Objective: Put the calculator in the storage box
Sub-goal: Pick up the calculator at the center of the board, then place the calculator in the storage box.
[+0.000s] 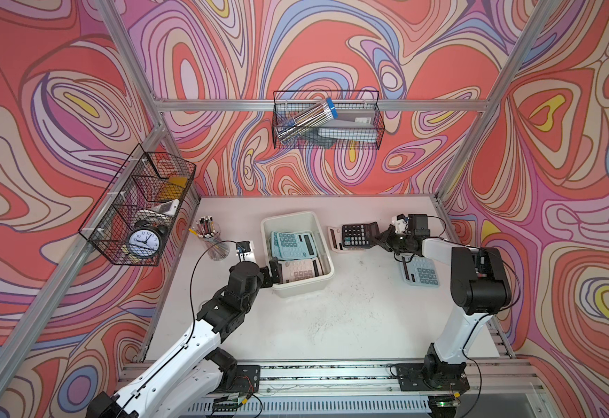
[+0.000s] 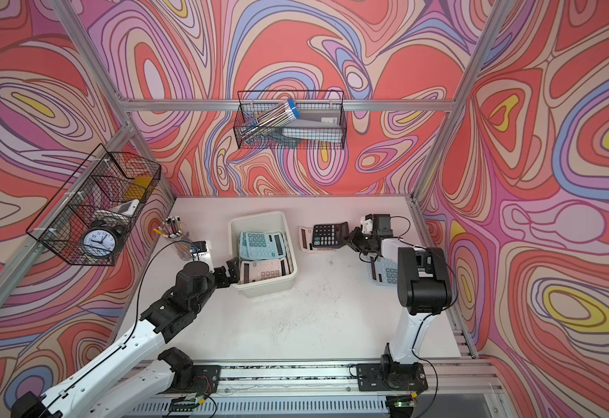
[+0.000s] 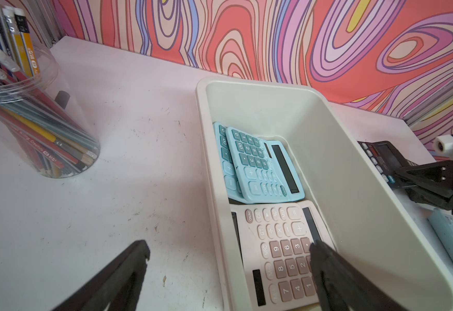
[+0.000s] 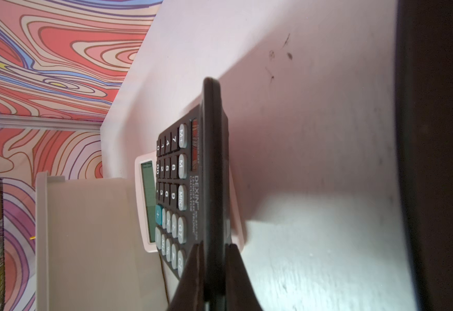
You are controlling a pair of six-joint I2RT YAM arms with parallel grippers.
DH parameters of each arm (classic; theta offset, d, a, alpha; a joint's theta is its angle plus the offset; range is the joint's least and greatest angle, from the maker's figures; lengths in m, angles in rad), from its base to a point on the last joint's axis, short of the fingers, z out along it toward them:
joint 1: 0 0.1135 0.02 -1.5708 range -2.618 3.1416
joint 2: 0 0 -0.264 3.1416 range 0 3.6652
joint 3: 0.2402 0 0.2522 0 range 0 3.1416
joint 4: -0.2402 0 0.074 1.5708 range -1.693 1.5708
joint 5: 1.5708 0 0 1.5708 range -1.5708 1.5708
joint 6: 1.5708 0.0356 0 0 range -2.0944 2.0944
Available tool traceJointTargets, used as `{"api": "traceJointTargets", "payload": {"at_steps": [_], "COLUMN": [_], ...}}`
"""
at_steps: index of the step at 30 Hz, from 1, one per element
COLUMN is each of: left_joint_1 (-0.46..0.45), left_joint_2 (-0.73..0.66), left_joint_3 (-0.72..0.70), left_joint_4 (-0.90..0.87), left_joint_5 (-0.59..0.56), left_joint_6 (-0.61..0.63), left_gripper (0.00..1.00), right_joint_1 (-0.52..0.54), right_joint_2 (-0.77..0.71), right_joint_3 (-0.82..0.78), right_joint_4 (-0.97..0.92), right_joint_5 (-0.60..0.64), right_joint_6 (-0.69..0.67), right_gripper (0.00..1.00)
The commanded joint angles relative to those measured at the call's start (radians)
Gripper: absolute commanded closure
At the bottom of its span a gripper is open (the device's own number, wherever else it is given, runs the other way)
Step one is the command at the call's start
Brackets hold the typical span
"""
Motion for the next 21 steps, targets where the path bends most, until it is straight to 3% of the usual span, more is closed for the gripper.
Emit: {"api": "traceJointTargets", "payload": {"at_steps": [1,8,21], "left_joint_1": [0.002,0.002,0.002], "left_joint_2": [0.000,0.007,-0.015], "left_joint_3": [-0.004,-0.009,-0.012], "left_joint_4": [0.015,0.022,0.016], "left_joint_5": [-0.017,-0.027,-0.038], "left_joint_6": [0.007,0.006,0.006], "left_gripper": [0.01,0.01,0.01], "right_joint_1": [0.004,0.063,0.244], "right_joint_2": [-0.079,-0.195,-0.334], "right_joint_3": [-0.031,-0.066,0.012], "right_joint_4": [0.072,0.085,0.004], "right_joint_5": [-0.064,-0.091,-0.013], "right_joint_6": [0.051,0.096,0.120], "right_gripper": [1.00,1.00,1.00]}}
